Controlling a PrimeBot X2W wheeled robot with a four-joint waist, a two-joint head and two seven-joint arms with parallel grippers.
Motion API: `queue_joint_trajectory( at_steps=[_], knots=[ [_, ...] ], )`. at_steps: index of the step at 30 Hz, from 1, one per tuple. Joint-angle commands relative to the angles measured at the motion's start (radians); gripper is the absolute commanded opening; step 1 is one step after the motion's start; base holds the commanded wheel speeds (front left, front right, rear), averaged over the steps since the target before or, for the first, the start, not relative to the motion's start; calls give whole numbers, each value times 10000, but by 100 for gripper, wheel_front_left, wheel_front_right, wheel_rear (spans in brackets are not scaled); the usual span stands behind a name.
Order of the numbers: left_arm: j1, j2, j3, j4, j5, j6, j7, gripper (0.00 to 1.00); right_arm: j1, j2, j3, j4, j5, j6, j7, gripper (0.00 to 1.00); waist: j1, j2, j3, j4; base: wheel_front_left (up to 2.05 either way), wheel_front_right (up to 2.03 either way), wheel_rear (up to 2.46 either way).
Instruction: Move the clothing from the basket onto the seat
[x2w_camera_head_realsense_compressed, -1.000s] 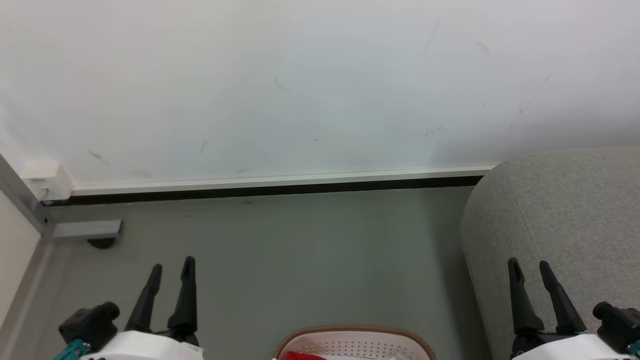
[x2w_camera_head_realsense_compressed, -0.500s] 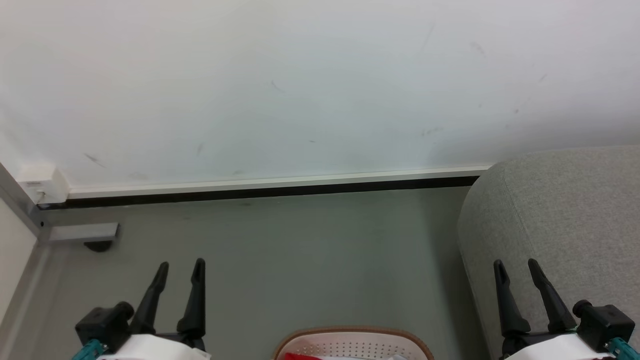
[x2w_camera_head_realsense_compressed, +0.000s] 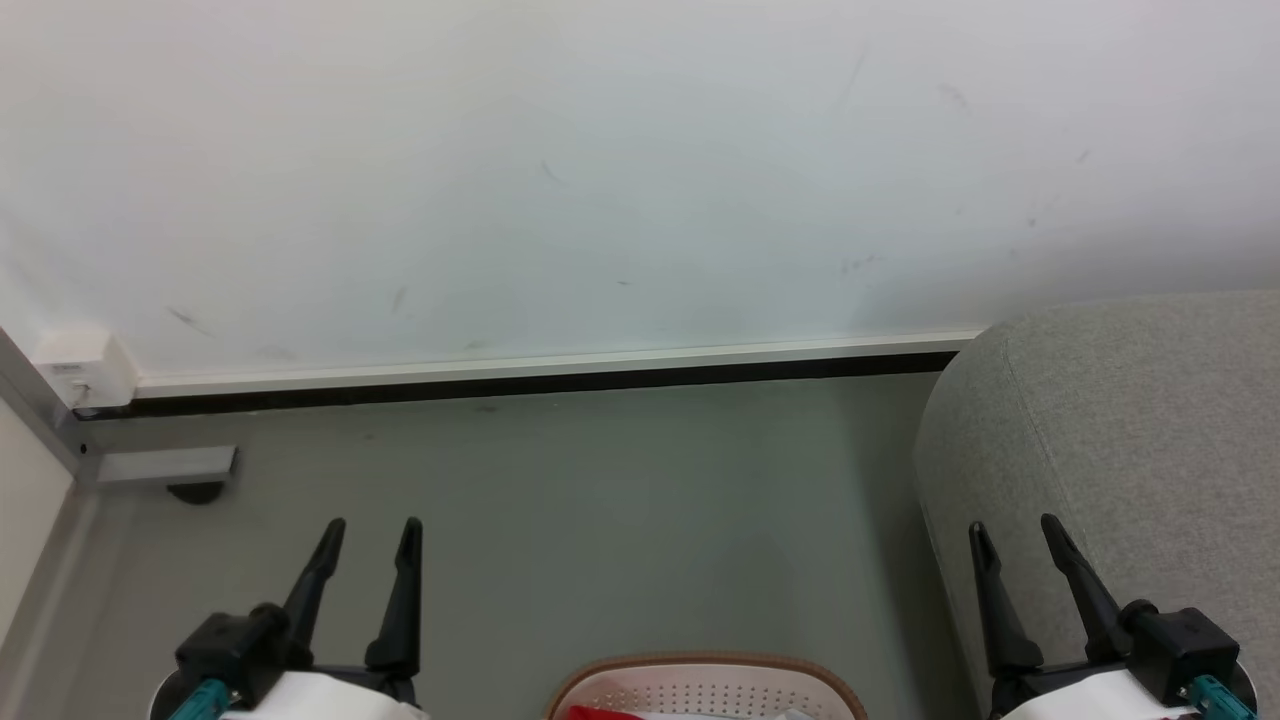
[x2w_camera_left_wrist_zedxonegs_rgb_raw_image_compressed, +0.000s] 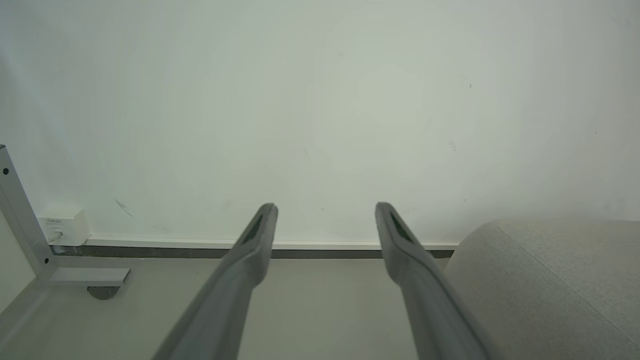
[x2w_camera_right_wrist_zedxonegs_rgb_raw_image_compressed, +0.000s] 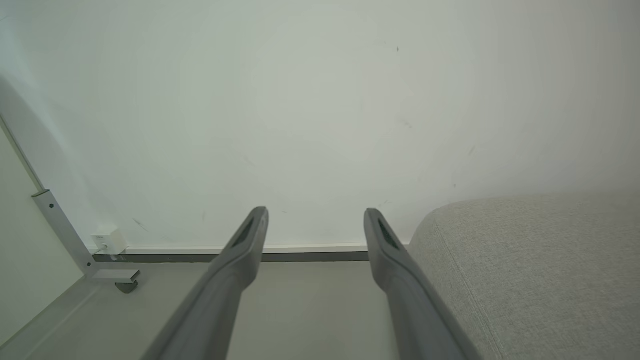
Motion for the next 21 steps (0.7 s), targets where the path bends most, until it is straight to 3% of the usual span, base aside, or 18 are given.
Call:
queue_joint_trajectory(
  at_steps=[1,21],
  knots=[
    [-120,72,-5,-17,295,-37,-119,100,-129,24,-38,-15,-243,-17,-75,100,0,-1,-1,9,0,0,0],
    [-136,-58,128,77,1463,-130,-461,100,-120,289,-211,114,-1535,-20,-158,100,0,-1,58,-77,0,0,0]
  ],
)
